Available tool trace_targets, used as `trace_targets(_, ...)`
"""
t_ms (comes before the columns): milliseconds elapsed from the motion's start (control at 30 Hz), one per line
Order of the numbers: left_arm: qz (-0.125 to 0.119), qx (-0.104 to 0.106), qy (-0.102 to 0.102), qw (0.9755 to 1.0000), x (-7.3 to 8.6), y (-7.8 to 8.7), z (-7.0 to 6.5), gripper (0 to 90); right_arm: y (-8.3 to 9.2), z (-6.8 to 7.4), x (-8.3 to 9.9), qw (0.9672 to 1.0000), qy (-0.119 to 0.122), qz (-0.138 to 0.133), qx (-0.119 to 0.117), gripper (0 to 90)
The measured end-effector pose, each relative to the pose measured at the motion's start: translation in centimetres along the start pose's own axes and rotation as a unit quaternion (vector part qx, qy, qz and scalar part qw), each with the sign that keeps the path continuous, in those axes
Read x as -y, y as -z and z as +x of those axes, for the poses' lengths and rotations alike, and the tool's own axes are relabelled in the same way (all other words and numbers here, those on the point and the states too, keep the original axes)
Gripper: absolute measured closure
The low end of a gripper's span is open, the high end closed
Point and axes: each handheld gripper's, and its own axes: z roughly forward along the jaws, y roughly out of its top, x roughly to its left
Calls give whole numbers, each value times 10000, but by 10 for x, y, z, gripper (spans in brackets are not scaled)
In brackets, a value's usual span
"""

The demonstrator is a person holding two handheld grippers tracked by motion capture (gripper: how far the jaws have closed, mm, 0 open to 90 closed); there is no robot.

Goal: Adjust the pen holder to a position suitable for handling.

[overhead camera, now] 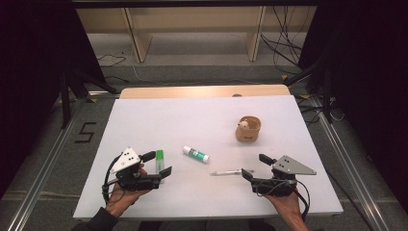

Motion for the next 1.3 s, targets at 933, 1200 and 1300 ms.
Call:
trace_targets(933, 33, -112, 13, 9999, 0, 0, 0, 159, 0, -19, -6, 9991, -194, -72, 371, 196)
trace_targets(1200, 35, -129, -21, 9999, 0, -1, -1, 159, -4, -31, -7, 9982, -250, -46, 542, 224)
trace_targets(1300, 35, -138, -20, 9999, 0, -1, -1, 159, -7, -37, -8, 9978, -260, -19, 614, 240)
